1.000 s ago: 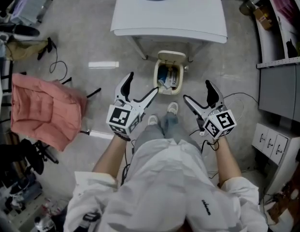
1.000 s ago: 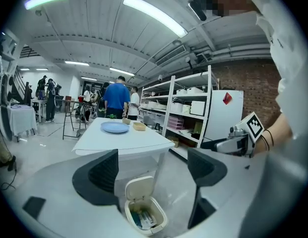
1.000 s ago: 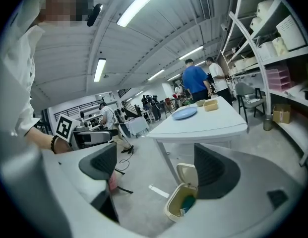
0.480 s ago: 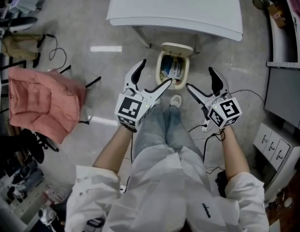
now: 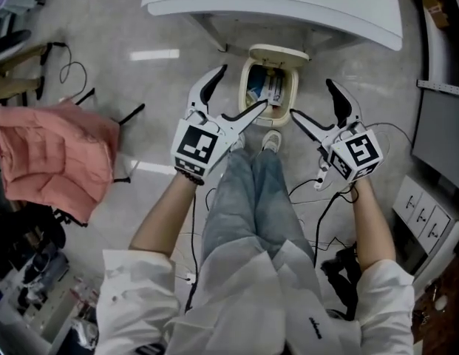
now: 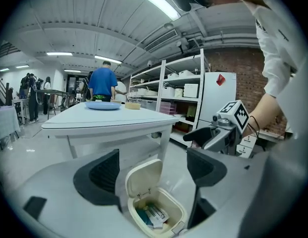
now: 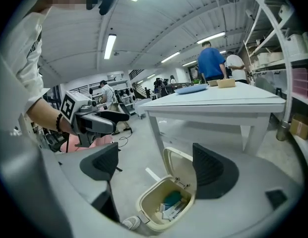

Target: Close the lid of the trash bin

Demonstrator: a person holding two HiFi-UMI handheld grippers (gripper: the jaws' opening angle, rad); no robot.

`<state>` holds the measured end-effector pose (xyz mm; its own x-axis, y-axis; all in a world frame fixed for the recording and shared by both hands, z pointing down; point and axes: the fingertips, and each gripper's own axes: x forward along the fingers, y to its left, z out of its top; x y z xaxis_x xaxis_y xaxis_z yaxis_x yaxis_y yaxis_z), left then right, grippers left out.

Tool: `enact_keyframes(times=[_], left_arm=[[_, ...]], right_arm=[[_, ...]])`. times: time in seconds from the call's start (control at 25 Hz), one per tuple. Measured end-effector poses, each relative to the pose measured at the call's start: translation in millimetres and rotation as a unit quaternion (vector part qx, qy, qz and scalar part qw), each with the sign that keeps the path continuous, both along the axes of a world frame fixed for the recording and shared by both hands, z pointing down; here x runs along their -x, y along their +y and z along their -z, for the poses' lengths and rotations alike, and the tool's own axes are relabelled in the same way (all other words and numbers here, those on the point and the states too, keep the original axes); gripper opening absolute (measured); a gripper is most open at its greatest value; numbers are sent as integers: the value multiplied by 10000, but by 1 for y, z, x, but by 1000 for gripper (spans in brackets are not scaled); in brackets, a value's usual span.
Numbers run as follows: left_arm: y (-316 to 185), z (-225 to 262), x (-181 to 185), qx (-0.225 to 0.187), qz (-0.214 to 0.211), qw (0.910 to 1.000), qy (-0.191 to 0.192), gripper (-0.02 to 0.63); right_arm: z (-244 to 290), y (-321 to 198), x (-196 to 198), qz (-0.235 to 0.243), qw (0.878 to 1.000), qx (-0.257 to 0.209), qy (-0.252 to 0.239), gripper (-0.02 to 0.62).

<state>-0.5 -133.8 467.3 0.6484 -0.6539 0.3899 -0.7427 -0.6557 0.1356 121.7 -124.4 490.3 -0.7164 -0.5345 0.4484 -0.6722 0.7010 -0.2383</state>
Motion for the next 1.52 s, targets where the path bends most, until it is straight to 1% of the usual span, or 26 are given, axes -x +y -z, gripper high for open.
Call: enact_keyframes(times=[0.12,0.36,0.56,0.72,0.88,1.12,1.28,1.4,1.52], left_arm=[[-7,-23,3,30,-112,9999,-13,440],[-21,-69,7,46,-326,9994,-42,440],[-34,-105,0,27,-594,9982,-56,440],[-47,-126,-8,-82,-816,9966,-88,439],[-61,-147,-13,-129,-1040,9943,-202,433],[-83,-172,-16,-195,-1224,9919,-290,402],[-92,-187,-16,-212,-1347,9899,-382,361],[-100,-196,-19,-230,-1399,9890,-429,342],[-104,-200,-22,-255,-1401,9889,-435,311]], right_arm=[[-18,-7,0,-12,10000,12,-4,475],[-53,-20,-1,42,9997,-128,206,472],[-86,-35,-3,34,9994,-172,296,469],[-108,-45,-1,177,9985,-281,444,460],[-123,-56,-1,225,9977,-389,508,454],[-139,-81,-15,70,9975,-509,489,449],[-153,-91,-15,152,9967,-551,575,442],[-159,-96,-11,188,9966,-576,561,433],[-163,-99,-9,131,9967,-609,522,400]])
